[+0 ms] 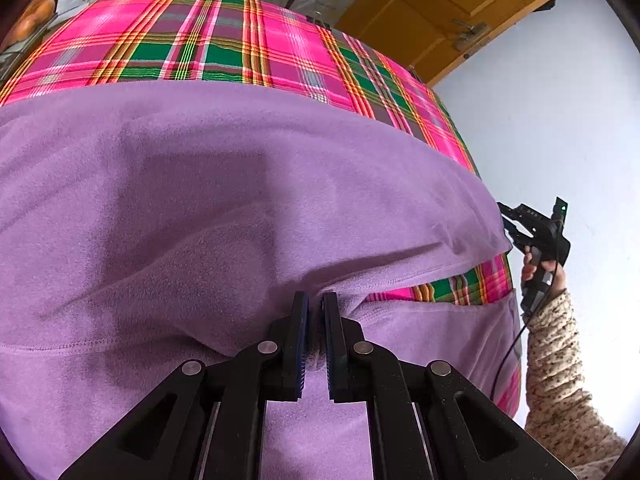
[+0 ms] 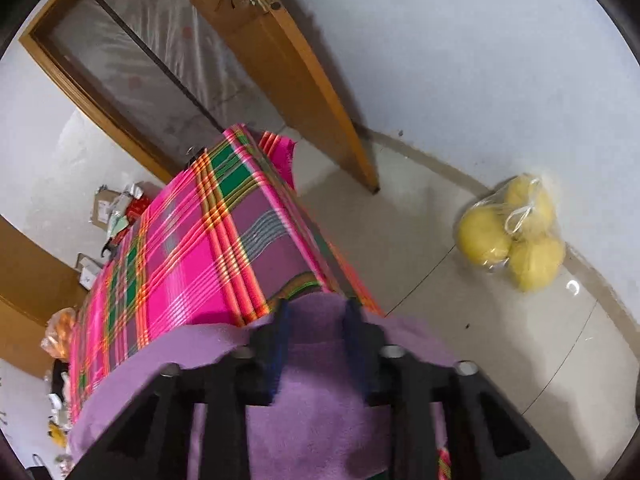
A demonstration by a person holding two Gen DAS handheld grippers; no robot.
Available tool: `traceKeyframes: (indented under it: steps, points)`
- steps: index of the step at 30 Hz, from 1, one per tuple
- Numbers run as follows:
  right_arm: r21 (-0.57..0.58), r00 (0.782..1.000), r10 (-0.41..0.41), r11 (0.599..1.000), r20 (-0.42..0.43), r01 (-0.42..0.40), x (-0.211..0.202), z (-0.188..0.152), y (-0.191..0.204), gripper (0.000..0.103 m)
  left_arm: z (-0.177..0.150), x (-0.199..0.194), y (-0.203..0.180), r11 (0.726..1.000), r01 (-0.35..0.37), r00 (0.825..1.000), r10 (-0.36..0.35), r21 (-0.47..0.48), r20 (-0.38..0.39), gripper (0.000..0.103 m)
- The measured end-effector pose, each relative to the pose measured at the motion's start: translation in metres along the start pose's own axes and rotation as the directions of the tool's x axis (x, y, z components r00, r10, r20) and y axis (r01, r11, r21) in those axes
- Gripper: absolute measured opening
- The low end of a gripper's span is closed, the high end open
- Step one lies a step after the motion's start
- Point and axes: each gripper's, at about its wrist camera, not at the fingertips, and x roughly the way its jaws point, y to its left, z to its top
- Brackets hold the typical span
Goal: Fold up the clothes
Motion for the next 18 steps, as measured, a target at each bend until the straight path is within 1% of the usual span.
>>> traceKeyframes:
  steps: [2,5,7,10,15,16,18]
  points:
    - [-0.01,1.0,-0.015,1.0,0.015,0.015,-0.001,0.001,0.001,0.004,0.0,0.0,0.0,1.0,0.0,1.0,0.0,0.001,-0.001,0.008]
    - [-0.025,0.996,-0.072,0.997,0.049,0.074,-0.006,0.005,0.004,0.003,0.0,0.0,0.0,1.0,0.0,1.0,0.0,0.005,-0.002,0.008]
    - [-0.024,0.992,-0.097,0.995,0.078,0.1,-0.008,0.011,0.005,0.003,0.0,0.001,0.0,1.0,0.002,1.0,-0.002,0.006,-0.004,0.008]
    - [-0.01,0.988,-0.126,0.992,0.094,0.127,-0.004,0.02,0.004,0.001,0.0,0.001,0.002,1.0,0.008,1.0,-0.008,0.001,-0.007,0.008]
    - [-0.015,0.989,-0.137,0.99,0.061,0.138,0.012,0.024,0.006,0.001,0.0,0.001,0.002,1.0,0.012,1.0,-0.012,0.001,-0.008,0.008]
    - [-0.014,0.988,-0.142,0.99,0.064,0.144,0.012,0.024,0.007,0.001,0.0,0.001,0.002,1.0,0.012,1.0,-0.012,0.001,-0.008,0.008]
    - [0.001,0.989,-0.128,0.992,0.076,0.129,0.009,0.024,0.005,0.002,0.0,0.001,0.002,1.0,0.013,1.0,-0.013,0.002,-0.008,0.008]
